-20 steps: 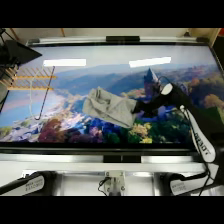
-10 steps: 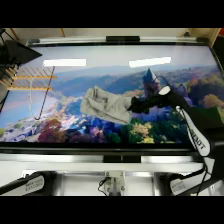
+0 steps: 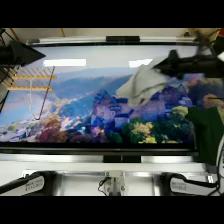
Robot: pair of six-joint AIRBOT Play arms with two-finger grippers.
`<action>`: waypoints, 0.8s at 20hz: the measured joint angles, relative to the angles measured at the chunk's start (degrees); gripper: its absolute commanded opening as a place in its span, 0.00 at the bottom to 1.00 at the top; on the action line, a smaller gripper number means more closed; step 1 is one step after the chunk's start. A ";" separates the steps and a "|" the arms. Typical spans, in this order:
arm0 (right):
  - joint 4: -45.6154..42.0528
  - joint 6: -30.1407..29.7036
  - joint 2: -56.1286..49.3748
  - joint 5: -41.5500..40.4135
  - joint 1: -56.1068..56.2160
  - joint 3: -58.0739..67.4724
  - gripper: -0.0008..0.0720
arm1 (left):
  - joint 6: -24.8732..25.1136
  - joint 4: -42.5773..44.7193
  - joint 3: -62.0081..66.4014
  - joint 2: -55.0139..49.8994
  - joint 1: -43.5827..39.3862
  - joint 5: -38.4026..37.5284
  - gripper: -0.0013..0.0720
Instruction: Fold the shirts.
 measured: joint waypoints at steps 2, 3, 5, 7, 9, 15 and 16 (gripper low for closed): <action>-4.79 2.01 2.27 2.69 -5.92 2.29 0.10 | 0.00 -0.02 -0.02 -0.33 -0.81 0.02 0.07; -6.97 2.23 2.89 3.85 -8.68 2.93 0.10 | 0.00 0.00 -0.04 -0.52 -1.33 0.02 0.07; -12.96 2.03 3.98 6.23 -16.48 4.04 0.10 | 0.00 -0.02 -0.07 -0.92 -2.69 0.02 0.07; -16.02 1.36 4.31 6.38 -20.83 4.39 0.10 | 0.00 -0.04 -0.04 -1.14 -3.32 0.02 0.07; -18.56 0.61 4.48 5.05 -24.52 4.52 0.10 | -0.02 0.02 -0.07 -1.42 -3.85 0.02 0.07; -21.31 -0.79 4.98 2.40 -30.36 4.81 0.10 | -0.02 -0.02 -0.13 -1.77 -4.61 0.02 0.07; -21.77 -0.87 5.42 3.41 -31.06 5.14 0.10 | -0.02 -0.02 -0.13 -1.79 -4.68 0.02 0.07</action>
